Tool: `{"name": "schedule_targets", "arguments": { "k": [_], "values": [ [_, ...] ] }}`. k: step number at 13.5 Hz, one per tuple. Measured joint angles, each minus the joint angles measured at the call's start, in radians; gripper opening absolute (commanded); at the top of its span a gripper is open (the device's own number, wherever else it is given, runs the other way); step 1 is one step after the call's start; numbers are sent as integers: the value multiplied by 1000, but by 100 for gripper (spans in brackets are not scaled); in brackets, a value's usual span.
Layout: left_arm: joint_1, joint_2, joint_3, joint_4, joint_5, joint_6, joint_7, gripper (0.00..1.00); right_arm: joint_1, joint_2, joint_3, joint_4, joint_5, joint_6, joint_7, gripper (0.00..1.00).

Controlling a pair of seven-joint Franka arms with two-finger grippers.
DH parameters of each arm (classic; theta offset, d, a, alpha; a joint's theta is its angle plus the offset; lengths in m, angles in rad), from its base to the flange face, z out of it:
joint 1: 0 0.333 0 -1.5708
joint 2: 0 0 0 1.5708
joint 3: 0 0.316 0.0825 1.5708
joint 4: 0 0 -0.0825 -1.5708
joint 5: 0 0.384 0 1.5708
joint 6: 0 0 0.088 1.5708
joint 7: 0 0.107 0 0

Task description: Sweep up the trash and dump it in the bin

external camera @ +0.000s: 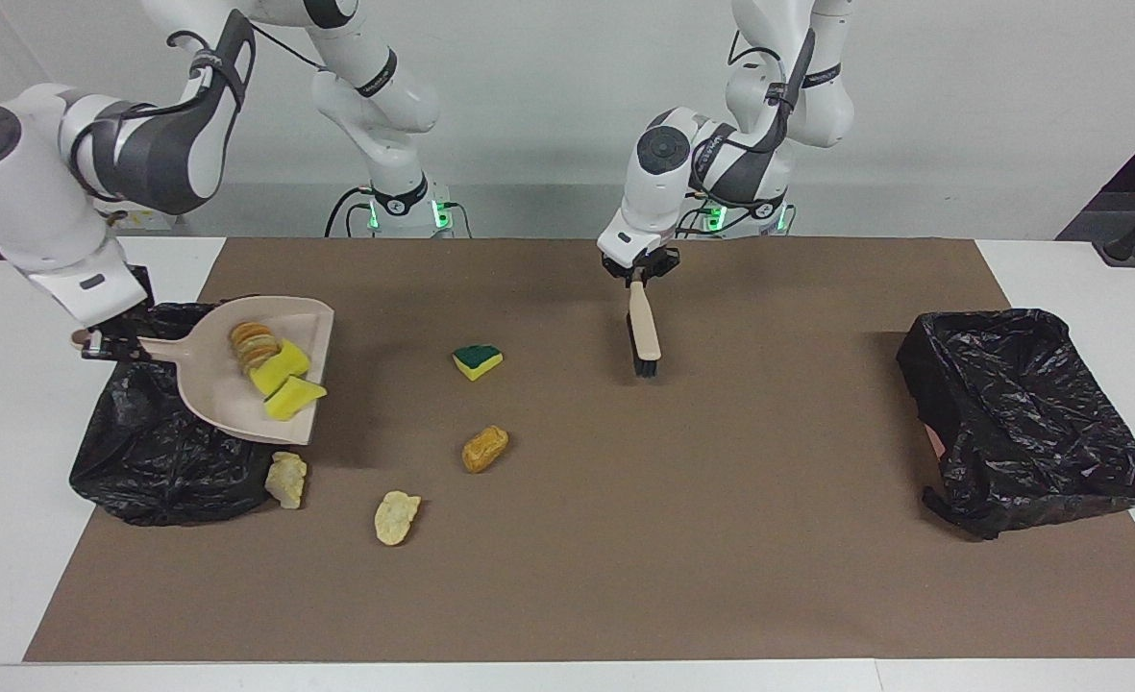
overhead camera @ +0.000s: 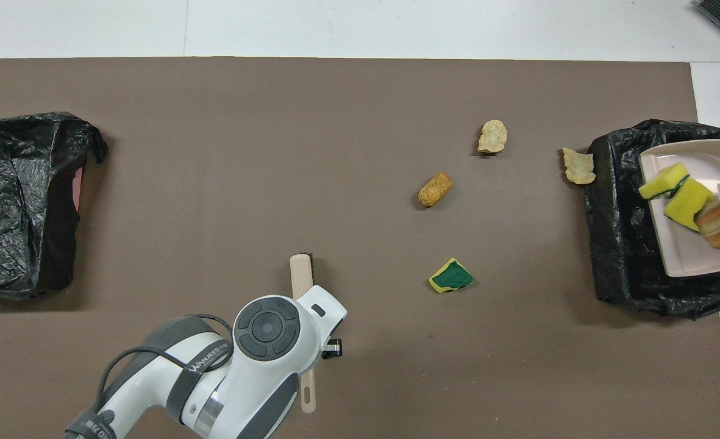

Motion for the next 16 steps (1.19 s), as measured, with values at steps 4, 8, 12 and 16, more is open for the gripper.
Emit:
{"name": "schedule_targets", "arguments": {
  "k": [4, 8, 12, 16],
  "values": [
    [0, 0, 4, -18, -9, 15, 1, 0, 58, -6, 17, -13, -234, 28, 177, 0],
    [0, 0, 4, -28, -9, 33, 19, 32, 156, -39, 19, -72, -466, 24, 320, 0],
    [0, 0, 5, -29, -9, 61, 23, 53, 200, -66, 21, -96, -674, 24, 352, 0],
    [3, 2, 17, -27, -9, 66, 25, 90, 207, -91, 21, -92, -748, 27, 348, 0]
  ]
}}
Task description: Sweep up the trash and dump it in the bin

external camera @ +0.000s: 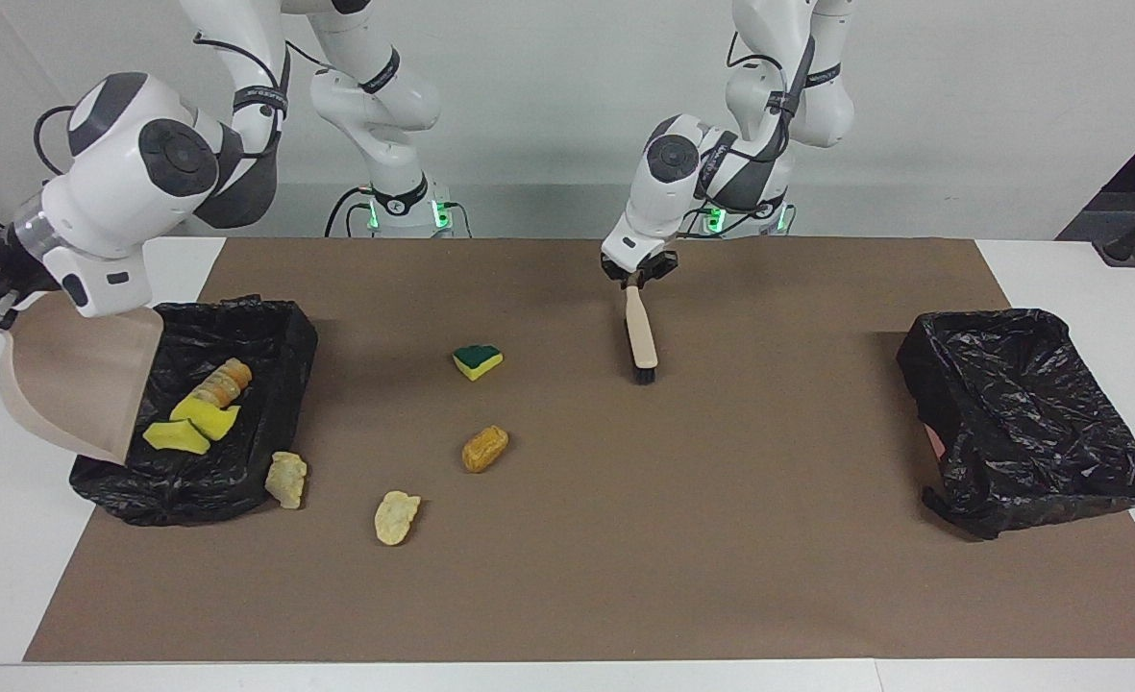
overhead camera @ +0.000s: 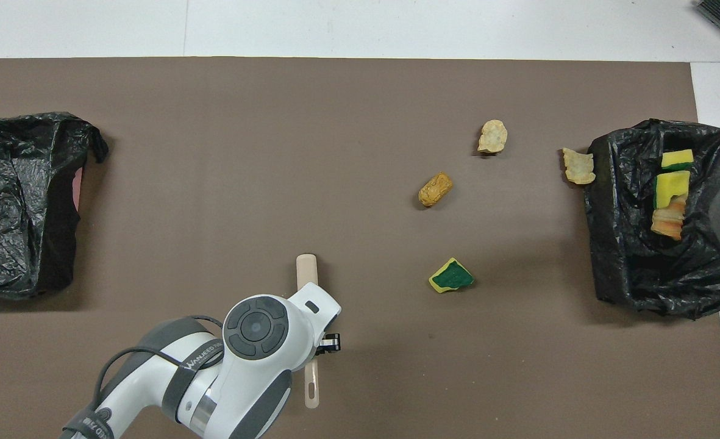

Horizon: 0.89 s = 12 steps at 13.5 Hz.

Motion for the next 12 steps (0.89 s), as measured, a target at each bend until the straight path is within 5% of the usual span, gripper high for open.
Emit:
{"name": "schedule_targets", "arguments": {
  "k": [2, 5, 12],
  "values": [
    [15, 2, 6, 14, 0, 4, 0, 100, -1, -22, -1, 9, -4, 0, -40, 0],
    [89, 2, 11, 84, 17, 12, 3, 100, -7, -37, -2, 11, 13, 1, -69, 0],
    [343, -40, 18, 176, 91, -32, 221, 100, -15, -35, -11, 9, 417, 6, -69, 0]
  ]
}}
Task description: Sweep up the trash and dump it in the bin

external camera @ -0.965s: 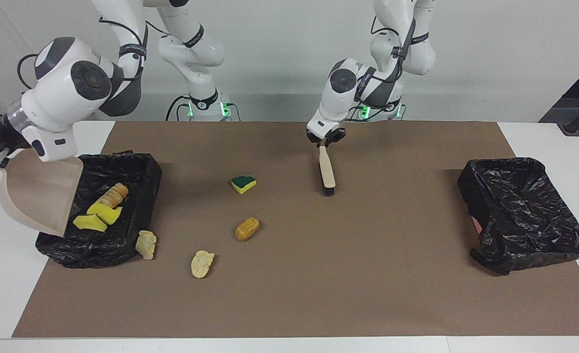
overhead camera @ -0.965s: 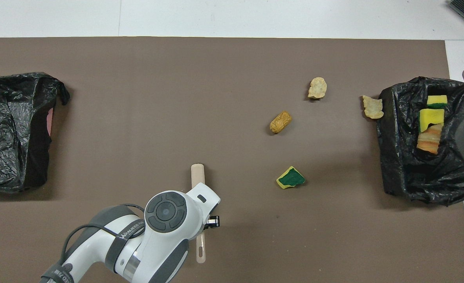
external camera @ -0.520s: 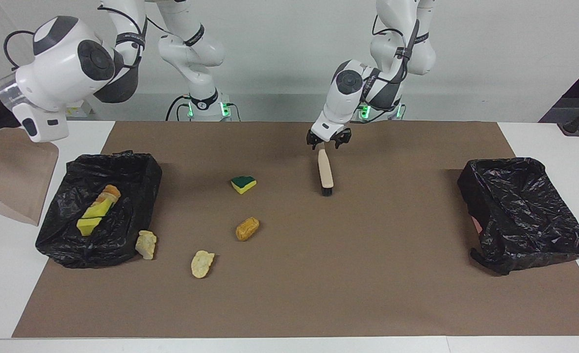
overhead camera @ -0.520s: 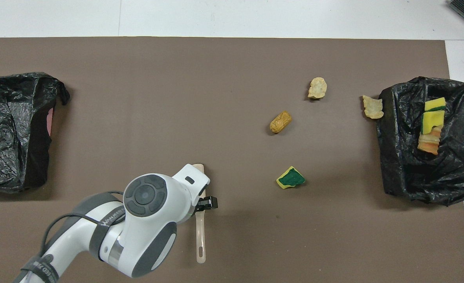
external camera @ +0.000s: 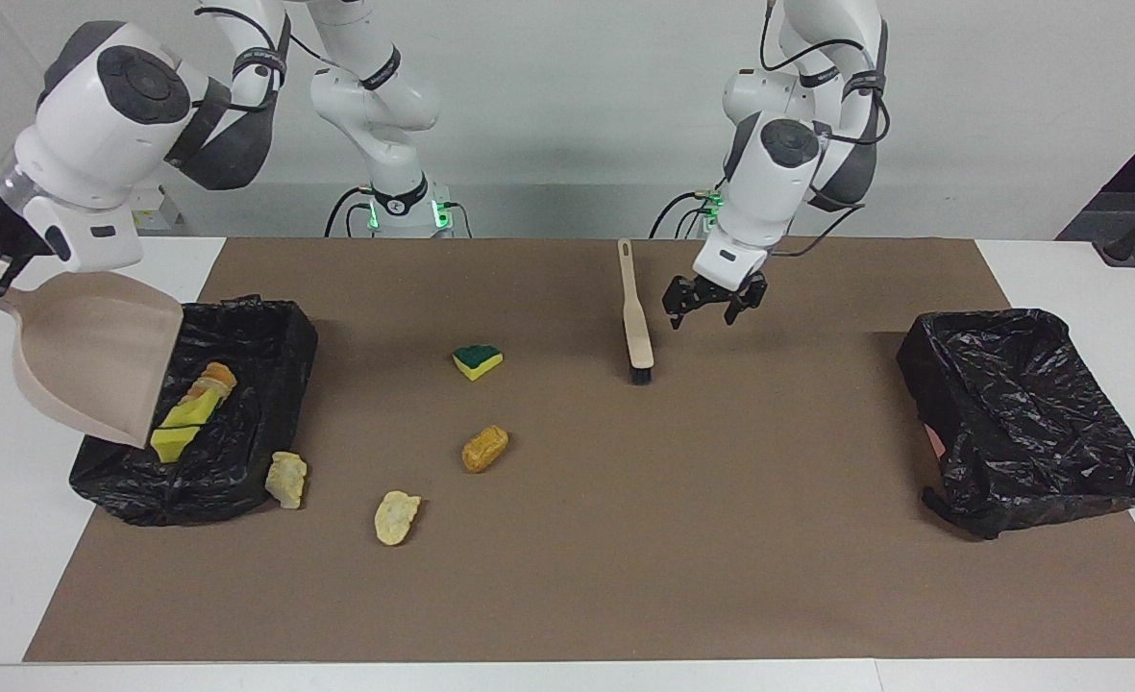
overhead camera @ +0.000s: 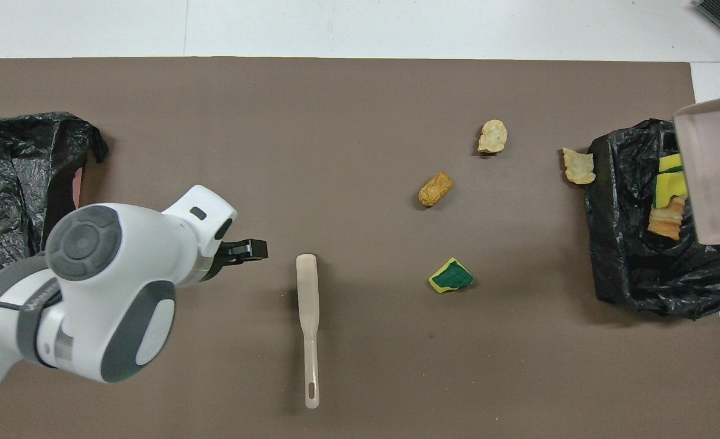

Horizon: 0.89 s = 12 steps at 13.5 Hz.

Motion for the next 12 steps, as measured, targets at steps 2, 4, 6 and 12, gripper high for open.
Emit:
{"name": "schedule_targets", "arguments": {
  "k": [2, 4, 6, 12],
  "values": [
    [77, -26, 1, 10, 9, -49, 112, 100, -14, 0, -2, -2, 188, 0, 0, 0],
    [154, -44, 1, 20, 16, -86, 228, 100, -22, -1, -2, -17, 316, 0, 0, 0],
    [235, -52, 2, 40, 18, -118, 348, 100, -19, -1, 0, -48, 428, 0, 0, 0],
    [330, 0, -1, 305, 55, -352, 429, 100, 109, -1, 17, -105, 602, -6, 339, 0]
  ]
}}
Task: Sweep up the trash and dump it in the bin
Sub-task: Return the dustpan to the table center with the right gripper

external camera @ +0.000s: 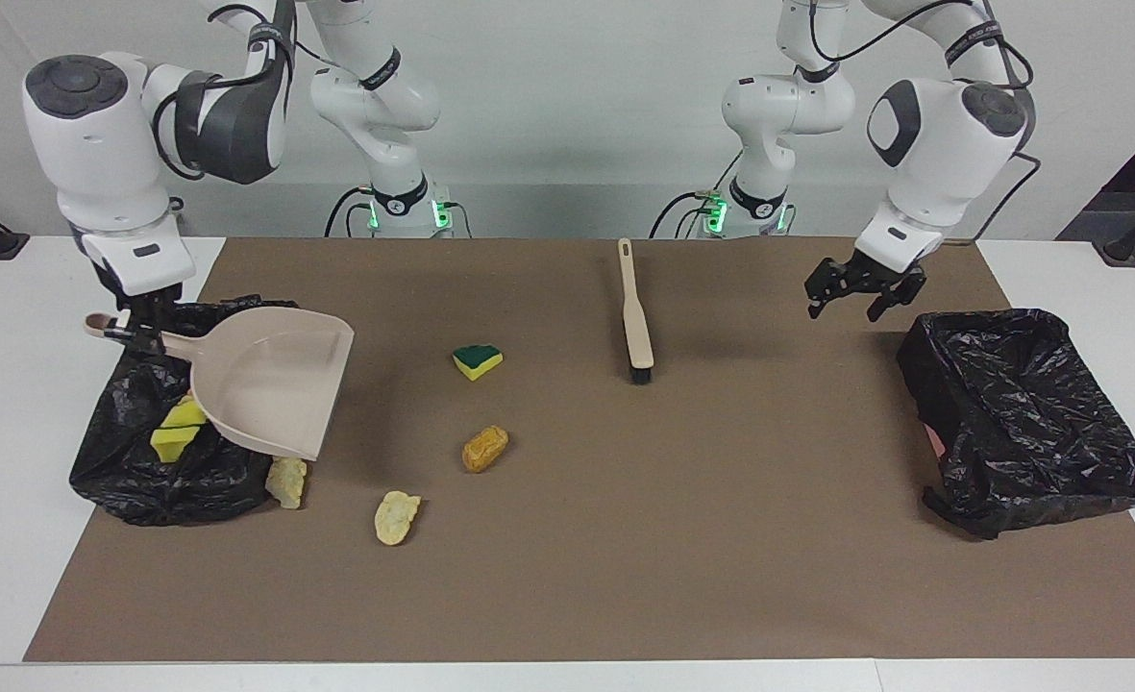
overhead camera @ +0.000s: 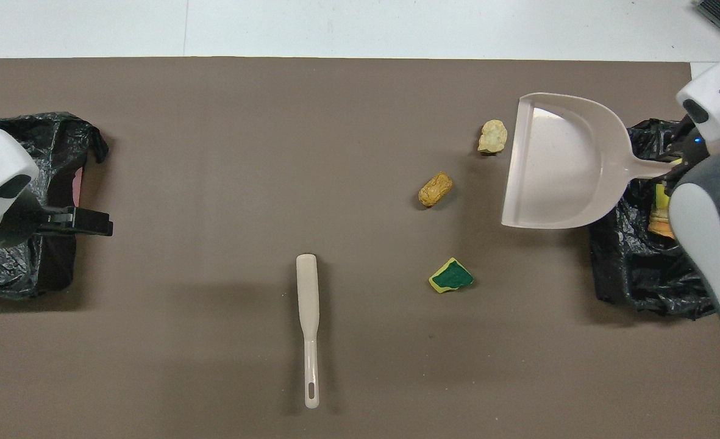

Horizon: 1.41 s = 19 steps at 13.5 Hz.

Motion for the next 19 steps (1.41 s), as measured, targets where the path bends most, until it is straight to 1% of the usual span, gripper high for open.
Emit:
{"name": "schedule_targets", "arguments": {
  "k": [2, 4, 6, 7, 10, 13, 15, 17, 19],
  "values": [
    [0, 14, -4, 66, 11, -55, 0, 100, 69, -8, 2, -19, 4, -32, 227, 0],
    [1, 14, -3, 129, 12, -117, 0, 100, 128, -9, 5, -36, 16, -44, 385, 0],
    [3, 11, -1, 200, 14, -189, 0, 100, 199, -5, 7, -58, 41, -44, 619, 0],
    [3, 9, -1, 218, 14, -211, 0, 100, 237, 1, 8, -64, 51, -44, 735, 0],
    [3, 2, -2, 227, 15, -224, 0, 100, 339, 34, 11, -66, 107, -19, 1053, 0],
    [3, -5, -2, 230, 15, -234, 0, 100, 373, 50, 11, -57, 157, 17, 1272, 0],
    [4, -18, -1, 230, 16, -242, 0, 100, 433, 95, 11, -24, 160, 20, 1423, 0],
    [4, -26, -1, 230, 16, -253, 4, 100, 495, 186, 10, 39, 160, 34, 1547, 0],
    [4, -27, 0, 230, 17, -255, 25, 100, 528, 288, 8, 127, 159, 59, 1663, 0]
  ]
}}
